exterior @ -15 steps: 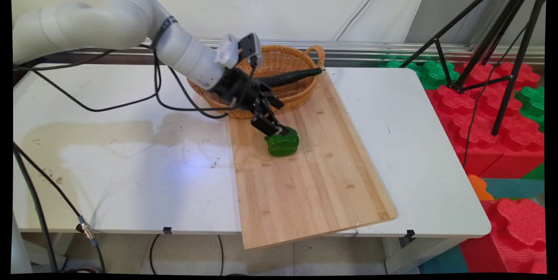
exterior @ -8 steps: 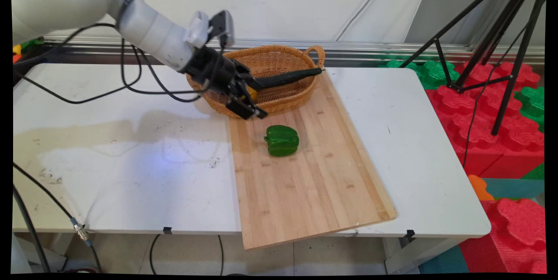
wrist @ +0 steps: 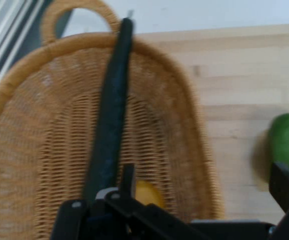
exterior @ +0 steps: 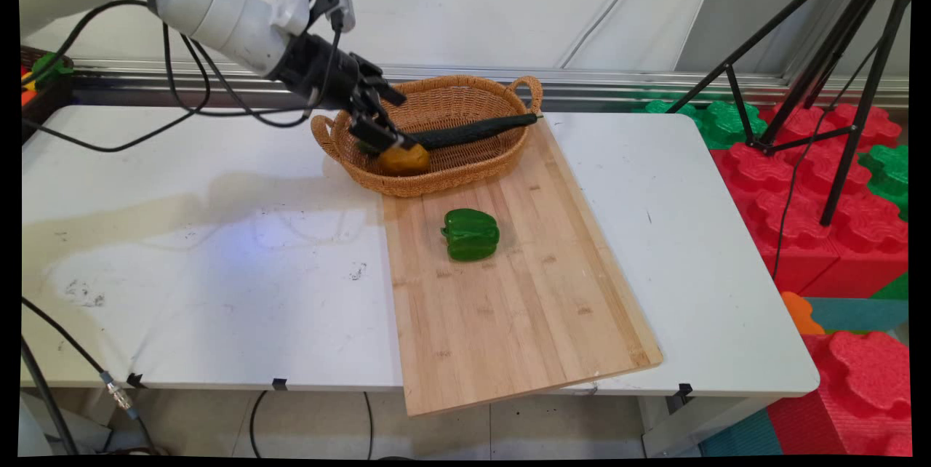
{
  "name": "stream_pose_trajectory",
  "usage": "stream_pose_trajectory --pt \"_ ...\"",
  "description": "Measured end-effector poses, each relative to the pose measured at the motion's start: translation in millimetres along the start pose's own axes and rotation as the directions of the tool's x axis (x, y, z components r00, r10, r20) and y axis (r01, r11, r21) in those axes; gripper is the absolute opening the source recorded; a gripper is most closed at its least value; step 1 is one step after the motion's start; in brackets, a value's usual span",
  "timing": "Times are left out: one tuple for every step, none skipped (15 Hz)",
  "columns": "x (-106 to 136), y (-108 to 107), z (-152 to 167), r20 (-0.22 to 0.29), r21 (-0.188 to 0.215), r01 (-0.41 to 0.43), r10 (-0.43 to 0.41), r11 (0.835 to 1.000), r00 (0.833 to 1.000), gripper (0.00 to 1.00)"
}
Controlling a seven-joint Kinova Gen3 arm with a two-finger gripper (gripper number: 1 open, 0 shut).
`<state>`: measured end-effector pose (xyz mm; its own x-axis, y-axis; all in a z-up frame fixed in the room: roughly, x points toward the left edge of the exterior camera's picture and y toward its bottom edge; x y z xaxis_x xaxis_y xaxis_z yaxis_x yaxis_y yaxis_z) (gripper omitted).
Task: Pick up the cucumber from the vegetable basket
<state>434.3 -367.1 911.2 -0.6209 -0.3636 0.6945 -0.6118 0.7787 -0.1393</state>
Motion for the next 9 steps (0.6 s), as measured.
stream_pose_trajectory --pt "0.6 -8.1 0.2 0.000 0.020 0.004 -0.004 1.000 1.000 1.00" --pt "1.3 -16.1 1.9 -0.001 0.037 0.007 -0.007 0.999 1.000 1.00" --pt "2.4 -22.9 4.8 -0.001 0.049 0.010 -0.010 0.999 1.000 1.00" --pt "3.2 -27.0 6.9 -0.001 0.056 0.011 -0.011 0.998 1.000 1.00" --pt "4.4 -33.5 10.7 -0.002 0.067 0.014 -0.014 0.998 1.000 1.00" --pt "6.5 -40.9 17.1 -0.003 0.077 0.019 -0.018 0.997 1.000 1.00" --pt "7.8 -47.8 23.5 -0.004 0.086 0.025 -0.025 0.996 1.000 1.00" --pt "9.9 -53.8 31.5 -0.005 0.093 0.032 -0.032 0.995 0.999 1.00" --pt "11.8 -58.4 39.2 -0.003 0.097 0.037 -0.037 0.995 0.999 1.00"
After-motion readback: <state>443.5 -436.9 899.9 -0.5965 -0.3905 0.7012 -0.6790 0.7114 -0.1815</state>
